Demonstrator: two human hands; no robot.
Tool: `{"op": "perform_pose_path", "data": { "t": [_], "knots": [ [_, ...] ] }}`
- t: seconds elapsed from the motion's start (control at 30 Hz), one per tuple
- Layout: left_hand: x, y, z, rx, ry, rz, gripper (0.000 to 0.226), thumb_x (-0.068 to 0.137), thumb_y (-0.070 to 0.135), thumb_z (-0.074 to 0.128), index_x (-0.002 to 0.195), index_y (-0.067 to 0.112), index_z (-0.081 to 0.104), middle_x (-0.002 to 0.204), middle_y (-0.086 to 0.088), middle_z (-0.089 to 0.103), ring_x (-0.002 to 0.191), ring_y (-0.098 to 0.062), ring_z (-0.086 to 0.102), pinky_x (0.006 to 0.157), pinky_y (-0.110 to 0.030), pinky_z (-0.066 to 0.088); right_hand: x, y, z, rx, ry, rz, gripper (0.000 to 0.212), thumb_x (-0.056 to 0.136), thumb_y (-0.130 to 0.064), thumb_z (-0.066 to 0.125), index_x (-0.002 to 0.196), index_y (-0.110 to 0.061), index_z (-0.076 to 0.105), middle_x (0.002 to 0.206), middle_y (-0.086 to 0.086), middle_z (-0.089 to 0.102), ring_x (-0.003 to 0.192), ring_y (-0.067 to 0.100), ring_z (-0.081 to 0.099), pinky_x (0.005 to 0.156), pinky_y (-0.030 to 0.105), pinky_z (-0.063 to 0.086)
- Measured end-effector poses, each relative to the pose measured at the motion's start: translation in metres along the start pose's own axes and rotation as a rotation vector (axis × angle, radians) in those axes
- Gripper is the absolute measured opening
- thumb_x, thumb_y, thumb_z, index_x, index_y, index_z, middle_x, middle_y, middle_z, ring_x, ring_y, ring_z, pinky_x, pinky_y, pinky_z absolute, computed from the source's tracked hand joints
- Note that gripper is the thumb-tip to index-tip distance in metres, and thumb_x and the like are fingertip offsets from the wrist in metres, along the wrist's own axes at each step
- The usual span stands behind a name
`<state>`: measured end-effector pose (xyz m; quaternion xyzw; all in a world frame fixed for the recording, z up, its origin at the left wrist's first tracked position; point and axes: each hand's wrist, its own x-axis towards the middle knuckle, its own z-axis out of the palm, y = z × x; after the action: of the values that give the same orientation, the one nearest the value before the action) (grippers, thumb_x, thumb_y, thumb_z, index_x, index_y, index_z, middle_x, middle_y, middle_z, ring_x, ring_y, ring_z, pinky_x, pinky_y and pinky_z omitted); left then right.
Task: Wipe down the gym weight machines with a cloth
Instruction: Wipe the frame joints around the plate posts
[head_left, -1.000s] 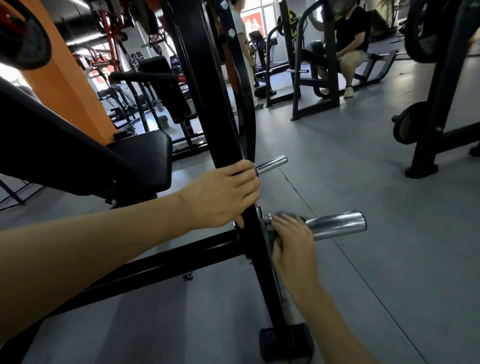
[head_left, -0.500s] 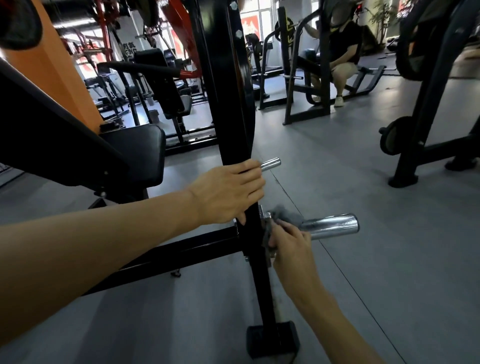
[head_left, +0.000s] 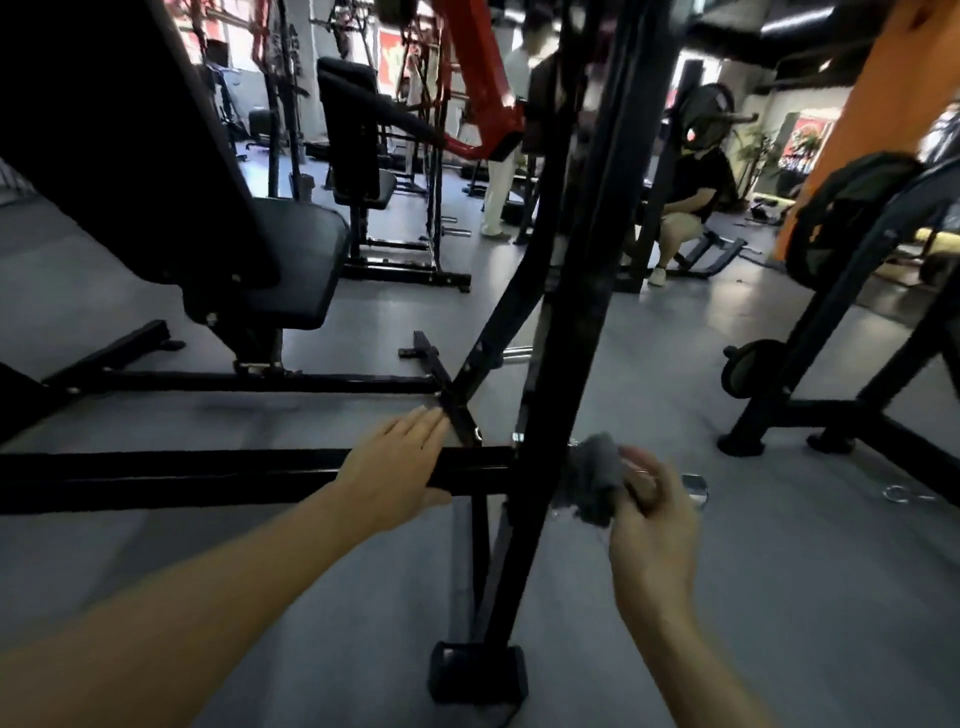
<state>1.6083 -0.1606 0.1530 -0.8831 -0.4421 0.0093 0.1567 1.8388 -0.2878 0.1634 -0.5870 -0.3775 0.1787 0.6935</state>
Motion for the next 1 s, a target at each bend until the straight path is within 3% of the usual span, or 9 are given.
{"op": "perform_pose_path", "data": {
  "t": [0.07,0.17,0.27,0.4,0.5,0.63,0.77,0.87,1.0],
  "knots": [
    [-0.004,-0.003,0.009,-0.101,-0.106,-0.041,0.096,0.098,0.069,0.04,0.162,0.01,0.001,0.169,-0.007,0.013,0.155,-0.026,0.017,0.125,-0.041,0.017,0.0,-0.013,0.025,-0.3,-0.087,-0.418,0.036,0.092,0.01,0.057,0.12,-0.01,0.068,0.111,-0.002,0.072,0.105,0.011,0.067,0.093,0.029,0.054],
    [-0.005,-0.005,0.015,-0.196,-0.085,-0.065,0.088,0.094,0.067,0.05,0.159,0.017,0.018,0.154,-0.004,0.041,0.136,-0.027,0.044,0.111,-0.042,0.034,0.013,0.003,0.058,-1.073,-0.426,-0.991,0.049,0.083,-0.004,0.072,0.131,-0.002,0.062,0.135,0.015,0.061,0.126,0.032,0.055,0.103,0.042,0.046],
    [-0.002,-0.01,0.018,-0.185,-0.055,-0.053,0.075,0.091,0.058,0.06,0.149,0.018,0.032,0.141,-0.006,0.049,0.126,-0.028,0.049,0.104,-0.043,0.038,0.012,0.003,0.081,-1.826,-0.807,-0.93,0.053,0.098,-0.025,0.057,0.146,-0.005,0.046,0.148,0.015,0.049,0.138,0.034,0.04,0.114,0.043,0.03],
    [0.0,-0.008,0.019,-0.195,-0.024,-0.084,0.059,0.091,0.041,0.064,0.14,0.018,0.041,0.136,-0.007,0.051,0.125,-0.03,0.05,0.104,-0.045,0.037,0.045,-0.019,0.121,-2.381,-0.832,-1.026,0.07,0.095,-0.048,0.044,0.157,-0.019,0.03,0.156,0.011,0.041,0.152,0.037,0.012,0.121,0.053,0.0],
    [-0.002,-0.008,0.016,-0.183,0.002,-0.106,0.056,0.092,0.035,0.064,0.14,0.018,0.04,0.138,-0.006,0.05,0.127,-0.028,0.049,0.105,-0.043,0.036,0.058,-0.023,0.146,-2.501,-0.934,-0.863,0.086,0.092,-0.052,0.048,0.161,-0.024,0.007,0.146,0.01,0.053,0.149,0.037,0.025,0.122,0.053,0.006],
    [-0.006,-0.009,0.018,-0.198,0.05,-0.105,0.055,0.094,0.029,0.063,0.142,0.016,0.039,0.14,-0.008,0.049,0.13,-0.028,0.047,0.108,-0.043,0.034,0.034,-0.019,0.118,-2.326,-0.933,-1.14,0.094,0.091,-0.025,0.063,0.158,0.001,0.003,0.133,0.016,0.061,0.127,0.034,0.052,0.115,0.047,0.03],
    [-0.008,-0.01,0.019,-0.255,0.082,-0.104,0.061,0.094,0.03,0.064,0.147,0.015,0.035,0.143,-0.009,0.048,0.133,-0.03,0.045,0.111,-0.043,0.031,0.023,-0.021,0.081,-2.222,-0.932,-1.184,0.095,0.093,-0.014,0.06,0.158,0.0,-0.008,0.132,0.013,0.064,0.125,0.035,0.055,0.114,0.044,0.033],
    [-0.007,-0.01,0.022,-0.269,0.098,-0.096,0.055,0.098,0.03,0.059,0.146,0.014,0.038,0.145,-0.011,0.049,0.134,-0.031,0.046,0.112,-0.044,0.03,0.036,-0.028,0.098,-2.191,-0.977,-1.086,0.102,0.094,-0.046,0.051,0.157,-0.008,-0.021,0.135,0.008,0.063,0.134,0.032,0.049,0.119,0.043,0.027],
    [-0.009,-0.012,0.024,-0.268,0.108,-0.094,0.053,0.099,0.032,0.057,0.145,0.014,0.039,0.144,-0.011,0.049,0.132,-0.031,0.048,0.11,-0.044,0.032,0.04,-0.016,0.121,-2.304,-1.042,-1.079,0.093,0.093,-0.037,0.05,0.159,-0.003,-0.005,0.15,0.017,0.046,0.144,0.034,0.035,0.122,0.048,0.018]
  ]
}}
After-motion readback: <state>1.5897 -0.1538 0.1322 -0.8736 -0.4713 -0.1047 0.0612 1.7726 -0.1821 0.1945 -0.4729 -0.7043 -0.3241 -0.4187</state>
